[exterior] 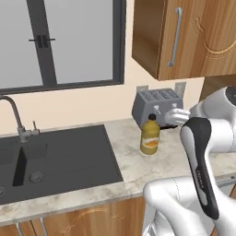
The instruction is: Move the drinks to the dining counter.
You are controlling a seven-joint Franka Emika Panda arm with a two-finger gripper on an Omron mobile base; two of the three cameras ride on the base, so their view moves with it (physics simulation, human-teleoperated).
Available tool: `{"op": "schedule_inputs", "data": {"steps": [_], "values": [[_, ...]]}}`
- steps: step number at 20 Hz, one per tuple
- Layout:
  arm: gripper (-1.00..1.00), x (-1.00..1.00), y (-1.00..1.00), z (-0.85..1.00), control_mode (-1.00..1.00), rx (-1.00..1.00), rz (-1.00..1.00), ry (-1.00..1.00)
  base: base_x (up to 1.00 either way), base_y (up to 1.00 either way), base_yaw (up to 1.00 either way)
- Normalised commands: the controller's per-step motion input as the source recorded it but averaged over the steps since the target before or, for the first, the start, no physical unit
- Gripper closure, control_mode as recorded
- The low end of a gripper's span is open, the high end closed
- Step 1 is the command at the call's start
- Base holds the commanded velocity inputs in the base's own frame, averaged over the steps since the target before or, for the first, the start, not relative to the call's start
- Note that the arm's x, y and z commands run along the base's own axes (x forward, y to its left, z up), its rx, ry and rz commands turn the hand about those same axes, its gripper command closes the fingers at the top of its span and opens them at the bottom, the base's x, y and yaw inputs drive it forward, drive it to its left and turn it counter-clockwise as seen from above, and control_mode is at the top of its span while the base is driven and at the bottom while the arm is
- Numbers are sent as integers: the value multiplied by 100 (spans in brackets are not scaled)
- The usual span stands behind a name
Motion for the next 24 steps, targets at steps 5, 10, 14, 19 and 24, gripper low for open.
{"op": "schedule_inputs", "data": {"steps": [5,10,14,19,24], "values": [[-100,3,31,0,-100,0,23,25,0,0,0],[-100,6,23,0,-100,0,5,17,0,0,0],[-100,3,8,-19,-100,-10,0,0,0,0,0],[-100,11,4,-41,-100,-14,0,0,0,0,0],[-100,8,0,-29,-100,-7,0,-6,0,0,0]]}}
